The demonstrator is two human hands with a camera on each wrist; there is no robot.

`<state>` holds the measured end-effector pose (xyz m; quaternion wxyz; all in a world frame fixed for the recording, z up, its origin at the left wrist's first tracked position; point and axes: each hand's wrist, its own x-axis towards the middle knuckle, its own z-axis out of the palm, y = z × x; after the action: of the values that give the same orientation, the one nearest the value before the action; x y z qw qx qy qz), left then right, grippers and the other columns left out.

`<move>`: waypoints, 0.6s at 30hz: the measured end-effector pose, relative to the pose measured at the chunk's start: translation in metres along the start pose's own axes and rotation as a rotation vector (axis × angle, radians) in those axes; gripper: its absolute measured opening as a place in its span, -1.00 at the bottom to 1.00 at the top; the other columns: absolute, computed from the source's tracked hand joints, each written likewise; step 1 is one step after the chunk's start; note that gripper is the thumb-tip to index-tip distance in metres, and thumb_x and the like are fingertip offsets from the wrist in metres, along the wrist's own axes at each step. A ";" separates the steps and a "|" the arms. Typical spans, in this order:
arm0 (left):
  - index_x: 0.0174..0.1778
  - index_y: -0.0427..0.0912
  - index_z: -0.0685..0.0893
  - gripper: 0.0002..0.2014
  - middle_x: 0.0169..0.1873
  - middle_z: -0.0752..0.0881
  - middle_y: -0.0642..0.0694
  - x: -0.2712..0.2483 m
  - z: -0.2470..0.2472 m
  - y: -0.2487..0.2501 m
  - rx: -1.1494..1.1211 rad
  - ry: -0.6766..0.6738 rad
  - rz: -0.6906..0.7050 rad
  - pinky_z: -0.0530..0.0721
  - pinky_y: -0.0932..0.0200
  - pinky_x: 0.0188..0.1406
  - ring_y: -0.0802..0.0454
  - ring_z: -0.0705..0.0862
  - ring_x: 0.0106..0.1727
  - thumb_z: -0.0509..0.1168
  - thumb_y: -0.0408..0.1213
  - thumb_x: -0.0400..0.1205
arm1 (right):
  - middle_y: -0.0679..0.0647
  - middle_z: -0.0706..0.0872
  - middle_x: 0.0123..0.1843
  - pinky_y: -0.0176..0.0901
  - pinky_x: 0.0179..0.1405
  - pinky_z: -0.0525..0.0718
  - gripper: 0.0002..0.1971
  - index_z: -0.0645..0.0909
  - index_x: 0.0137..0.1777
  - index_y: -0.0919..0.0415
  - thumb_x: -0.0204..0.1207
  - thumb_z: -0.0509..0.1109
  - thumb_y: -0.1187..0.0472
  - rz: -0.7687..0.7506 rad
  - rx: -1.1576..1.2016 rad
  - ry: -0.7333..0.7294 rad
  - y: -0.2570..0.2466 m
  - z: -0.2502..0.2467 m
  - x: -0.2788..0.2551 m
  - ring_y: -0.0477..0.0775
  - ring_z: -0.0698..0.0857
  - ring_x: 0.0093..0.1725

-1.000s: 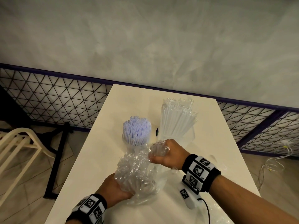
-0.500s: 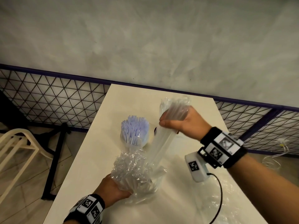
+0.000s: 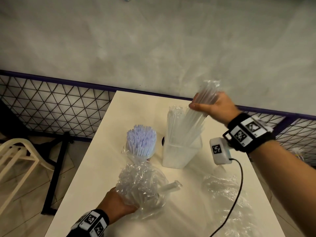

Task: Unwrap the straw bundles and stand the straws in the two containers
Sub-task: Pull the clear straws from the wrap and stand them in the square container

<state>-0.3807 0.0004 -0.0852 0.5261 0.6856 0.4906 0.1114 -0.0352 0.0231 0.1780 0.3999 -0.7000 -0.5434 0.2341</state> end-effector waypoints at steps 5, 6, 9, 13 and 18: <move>-0.12 0.34 0.66 -0.45 -0.16 0.76 0.43 0.001 0.001 0.000 0.017 -0.004 0.036 0.38 0.79 -0.09 0.72 0.58 -0.01 0.53 0.16 -0.07 | -0.10 0.73 -0.04 -0.25 -0.10 0.64 -0.44 0.69 -0.02 0.03 0.09 0.70 -0.27 0.132 -0.272 -0.077 0.057 0.041 -0.005 -0.03 0.72 0.00; -0.12 0.35 0.65 -0.45 -0.13 0.75 0.46 0.001 0.001 -0.001 0.020 -0.001 0.040 0.39 0.78 -0.07 0.71 0.58 0.00 0.53 0.16 -0.07 | -0.08 0.70 0.01 -0.23 -0.06 0.61 -0.49 0.67 -0.06 -0.03 0.07 0.73 -0.22 0.105 -0.299 -0.081 0.060 0.045 -0.006 0.02 0.67 0.09; -0.08 0.31 0.67 -0.43 -0.05 0.79 0.30 0.004 0.001 -0.005 0.029 0.000 0.041 0.47 0.70 0.01 0.57 0.65 0.05 0.56 0.14 -0.05 | -0.03 0.56 0.28 -0.07 0.30 0.51 -0.34 0.62 0.10 -0.12 -0.01 0.77 -0.17 0.063 -0.343 -0.059 0.054 0.044 -0.008 0.08 0.44 0.36; 0.06 0.22 0.70 -0.35 0.04 0.78 0.22 0.008 0.002 -0.013 0.059 -0.023 0.047 0.62 0.34 0.24 0.39 0.71 0.10 0.61 0.14 0.01 | -0.09 0.42 0.43 -0.30 0.21 0.52 0.01 0.41 0.46 -0.08 -0.03 0.79 -0.09 -0.059 -0.223 0.068 0.048 0.028 -0.002 -0.03 0.46 0.33; 0.20 0.18 0.66 -0.27 0.14 0.74 0.22 0.010 0.002 -0.015 0.086 -0.031 0.063 0.62 0.14 0.34 0.30 0.69 0.20 0.61 0.14 0.06 | -0.07 0.25 0.68 -0.07 0.53 0.36 -0.07 0.20 0.65 -0.03 0.37 0.57 -0.23 -0.244 -0.286 0.083 0.047 0.032 -0.001 -0.04 0.32 0.61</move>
<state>-0.3828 0.0066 -0.1016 0.5000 0.7243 0.4649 0.0963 -0.0329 0.0280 0.1216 0.3438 -0.6877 -0.6349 0.0753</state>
